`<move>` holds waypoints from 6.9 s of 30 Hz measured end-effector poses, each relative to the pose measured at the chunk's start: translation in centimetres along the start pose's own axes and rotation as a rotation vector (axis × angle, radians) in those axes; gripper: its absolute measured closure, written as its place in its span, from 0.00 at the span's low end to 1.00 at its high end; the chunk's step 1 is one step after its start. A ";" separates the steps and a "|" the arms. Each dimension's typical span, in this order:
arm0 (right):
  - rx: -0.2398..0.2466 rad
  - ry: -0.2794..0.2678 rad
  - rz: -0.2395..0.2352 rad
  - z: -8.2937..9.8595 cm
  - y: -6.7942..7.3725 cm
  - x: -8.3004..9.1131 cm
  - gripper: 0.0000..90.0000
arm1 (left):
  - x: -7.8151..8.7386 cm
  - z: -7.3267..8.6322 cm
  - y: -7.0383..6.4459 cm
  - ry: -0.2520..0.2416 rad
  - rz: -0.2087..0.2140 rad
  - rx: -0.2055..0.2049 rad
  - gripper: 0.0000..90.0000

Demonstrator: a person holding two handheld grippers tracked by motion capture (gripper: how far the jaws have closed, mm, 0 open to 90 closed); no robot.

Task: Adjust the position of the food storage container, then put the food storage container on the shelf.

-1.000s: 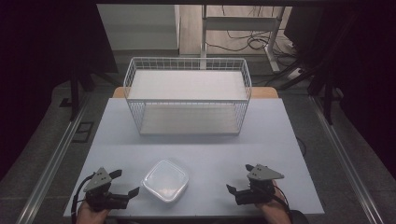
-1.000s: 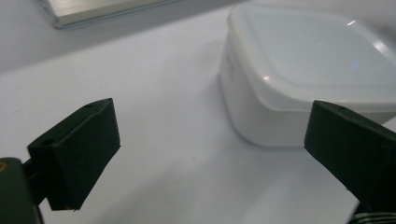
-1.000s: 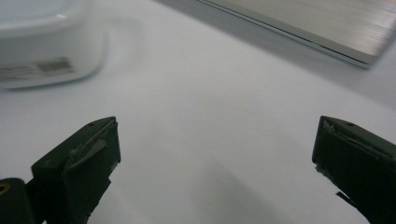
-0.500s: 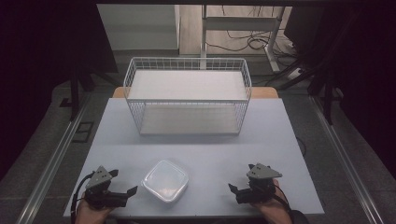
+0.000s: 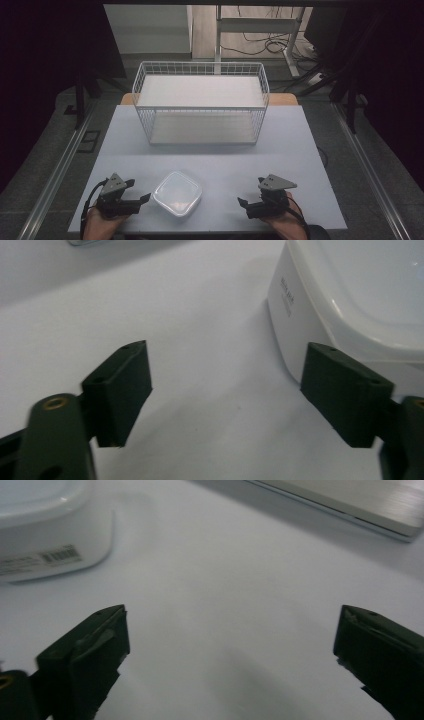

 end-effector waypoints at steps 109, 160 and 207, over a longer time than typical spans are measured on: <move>-0.062 -0.001 -0.232 -4.7 2.7 -2.4 0.13 | -4.6 -7.0 -8.1 -0.011 0.292 -0.026 0.16; -0.191 -0.061 -0.194 -7.3 1.5 -1.5 0.88 | -3.6 -9.6 -7.5 -0.053 0.267 0.114 0.89; -0.208 -0.092 -0.105 -13.4 -6.1 -9.5 0.86 | -9.7 -16.6 -0.2 -0.061 0.183 0.131 0.88</move>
Point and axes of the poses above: each handheld gripper's, and its own axes: x roughly backward along the jaws, z roughly out of its underside, y roughly to its left, the point moved 6 cm from there along -x, roughly forward along the jaws, and after that the axes turned 1 degree about -z, right-handed, at the moved point
